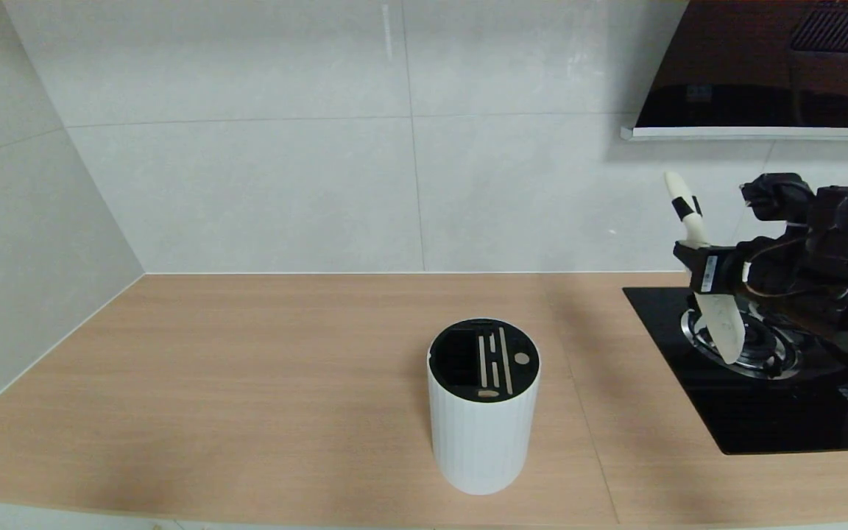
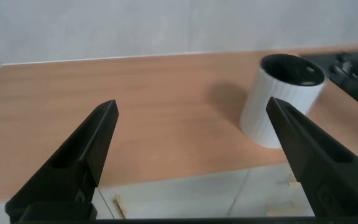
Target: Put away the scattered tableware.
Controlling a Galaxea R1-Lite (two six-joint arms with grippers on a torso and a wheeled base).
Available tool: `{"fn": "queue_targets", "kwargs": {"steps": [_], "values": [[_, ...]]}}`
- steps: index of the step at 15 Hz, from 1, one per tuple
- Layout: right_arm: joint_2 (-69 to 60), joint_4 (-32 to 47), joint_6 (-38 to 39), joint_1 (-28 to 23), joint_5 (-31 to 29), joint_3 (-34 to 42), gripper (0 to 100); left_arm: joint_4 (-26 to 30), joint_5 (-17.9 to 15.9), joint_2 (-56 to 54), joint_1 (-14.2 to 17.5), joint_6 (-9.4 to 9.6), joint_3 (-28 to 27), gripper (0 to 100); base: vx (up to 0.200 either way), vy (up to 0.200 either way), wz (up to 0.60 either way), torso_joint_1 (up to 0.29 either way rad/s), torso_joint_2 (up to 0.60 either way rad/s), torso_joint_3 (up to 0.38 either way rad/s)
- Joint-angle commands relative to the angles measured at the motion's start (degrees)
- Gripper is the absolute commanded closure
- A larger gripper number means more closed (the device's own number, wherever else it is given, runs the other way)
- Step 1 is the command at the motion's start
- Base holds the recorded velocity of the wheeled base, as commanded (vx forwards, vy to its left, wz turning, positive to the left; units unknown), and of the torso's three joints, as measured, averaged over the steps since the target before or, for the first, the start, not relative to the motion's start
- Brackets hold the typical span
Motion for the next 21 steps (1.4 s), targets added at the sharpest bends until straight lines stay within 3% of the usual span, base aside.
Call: {"fn": "queue_targets", "kwargs": {"steps": [1,2,3,5,7,8,9,10,11,12,13,15,17,19,21], "values": [[-4.0,0.3,-0.5,0.7,0.0,-2.5,100,-1.9,-2.9,30.2,0.0,2.62,-18.7,0,0.000,0.000,0.00,0.000,0.00,0.000],[-4.0,0.4,-0.7,0.9,0.0,-3.1,100,-3.2,-2.8,32.7,-0.1,2.45,-19.6,0,0.000,0.000,0.00,0.000,0.00,0.000],[-4.1,1.3,-0.9,2.2,0.0,-4.4,100,-9.3,-2.9,39.3,-1.5,0.86,-19.9,0,0.000,0.000,0.00,0.000,0.00,0.000],[-3.6,8.8,-0.9,4.4,0.0,-9.0,100,-16.1,-3.0,48.6,-6.4,-4.76,-18.9,0,0.000,0.000,0.00,0.000,0.00,0.000],[-3.6,15.4,-0.6,6.9,0.0,-10.2,100,-19.3,-3.0,56.5,-12.6,-7.40,-19.7,0,0.000,0.000,0.00,0.000,0.00,0.000],[-3.6,15.4,-0.4,8.3,-0.1,-9.9,100,-21.9,-3.0,58.4,-15.7,-10.56,-20.2,0,0.000,0.000,0.00,0.000,0.00,0.000],[-4.1,15.4,0.6,9.8,-0.1,-9.3,100,-26.0,-3.3,59.2,-19.9,-17.15,-20.4,0,0.000,0.000,0.00,0.000,0.00,0.000],[-4.4,15.4,1.9,12.6,-0.5,-9.1,100,-30.8,-5.2,60.4,-23.7,-25.94,-21.0,0,0.000,0.000,0.00,0.000,0.00,0.000],[-4.5,15.6,2.4,15.9,-1.5,-9.0,100,-34.8,-6.6,61.0,-27.0,-32.18,-21.0,0,0.000,0.000,0.00,0.000,0.00,0.000],[-4.5,15.7,2.5,19.1,-3.7,-8.1,100,-37.3,-7.4,61.9,-28.6,-36.40,-20.7,0,0.000,0.000,0.00,0.000,0.00,0.000],[-4.4,15.6,2.5,22.0,-5.9,-6.8,100,-38.9,-7.7,63.3,-28.7,-38.16,-20.8,0,0.000,0.000,0.00,0.000,0.00,0.000],[-4.4,15.6,2.5,26.0,-6.9,-5.7,100,-41.8,-7.7,67.3,-28.6,-37.81,-20.2,0,0.000,0.000,0.00,0.000,0.00,0.000],[-4.5,15.5,2.6,28.4,-7.0,-5.0,100,-49.3,-7.7,71.6,-28.6,-36.67,-18.1,0,0.000,0.000,0.00,0.000,0.00,0.000],[-5.1,15.5,2.6,29.2,-7.2,-4.9,100,-56.6,-8.1,74.4,-28.7,-36.93,-16.5,0,0.000,0.000,0.00,0.000,0.00,0.000],[-6.1,15.5,2.7,31.8,-7.2,-4.0,100,-63.4,-9.4,76.0,-30.2,-39.04,-14.6,0,0.000,0.000,0.00,0.000,0.00,0.000]]}}
